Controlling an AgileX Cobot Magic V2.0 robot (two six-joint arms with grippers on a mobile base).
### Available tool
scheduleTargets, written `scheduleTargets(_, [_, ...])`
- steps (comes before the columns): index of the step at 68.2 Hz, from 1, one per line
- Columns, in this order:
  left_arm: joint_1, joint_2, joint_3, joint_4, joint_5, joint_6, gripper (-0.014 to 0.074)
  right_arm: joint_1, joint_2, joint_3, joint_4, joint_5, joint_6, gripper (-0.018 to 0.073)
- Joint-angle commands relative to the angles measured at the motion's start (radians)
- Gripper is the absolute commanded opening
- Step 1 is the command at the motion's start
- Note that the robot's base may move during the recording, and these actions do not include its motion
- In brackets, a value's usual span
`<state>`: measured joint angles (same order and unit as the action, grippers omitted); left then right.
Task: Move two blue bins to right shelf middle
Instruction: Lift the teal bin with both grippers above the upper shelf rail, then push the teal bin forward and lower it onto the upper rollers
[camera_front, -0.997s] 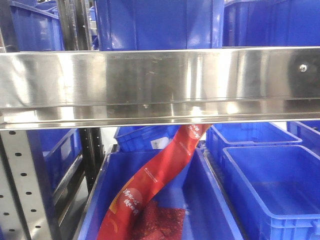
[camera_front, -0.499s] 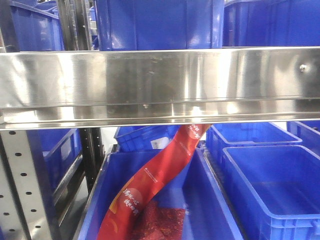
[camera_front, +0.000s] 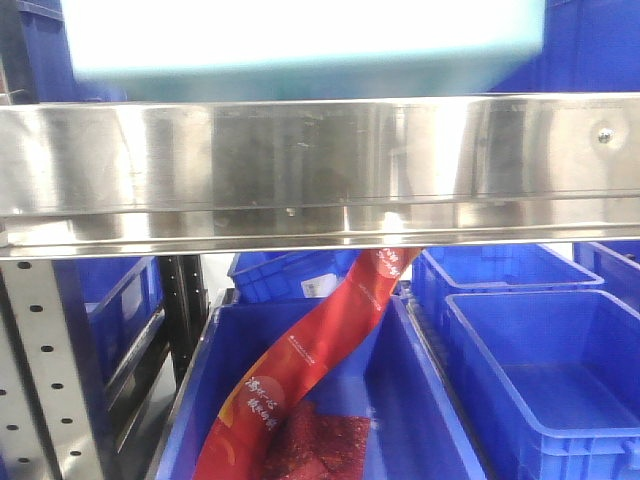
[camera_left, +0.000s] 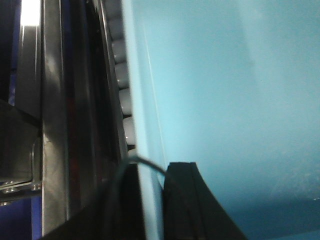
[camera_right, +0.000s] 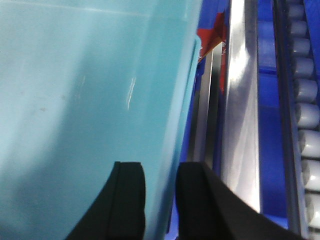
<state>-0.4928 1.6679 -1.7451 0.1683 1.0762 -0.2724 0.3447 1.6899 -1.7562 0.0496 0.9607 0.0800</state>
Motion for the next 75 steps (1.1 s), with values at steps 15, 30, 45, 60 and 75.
scheduleTargets(15, [-0.023, 0.004, -0.003, -0.067, -0.048, 0.005, 0.0031, -0.003, 0.034, -0.015, -0.002, -0.046, 0.024, -0.0021])
scheduleTargets(30, [-0.023, 0.001, -0.003, -0.061, -0.042, 0.005, 0.0459, -0.003, 0.019, -0.015, -0.002, -0.030, 0.024, 0.0496])
scheduleTargets(45, [-0.023, -0.060, -0.003, -0.057, -0.040, 0.005, 0.0610, -0.003, -0.055, -0.015, -0.004, -0.031, 0.024, 0.0558])
scheduleTargets(60, [-0.023, -0.193, -0.003, -0.047, -0.014, 0.005, 0.0596, -0.003, -0.164, -0.015, -0.004, -0.006, 0.024, 0.0517])
scheduleTargets(75, [-0.023, -0.337, 0.036, -0.036, 0.002, 0.005, 0.0242, -0.003, -0.278, 0.003, -0.004, 0.020, 0.024, 0.0114])
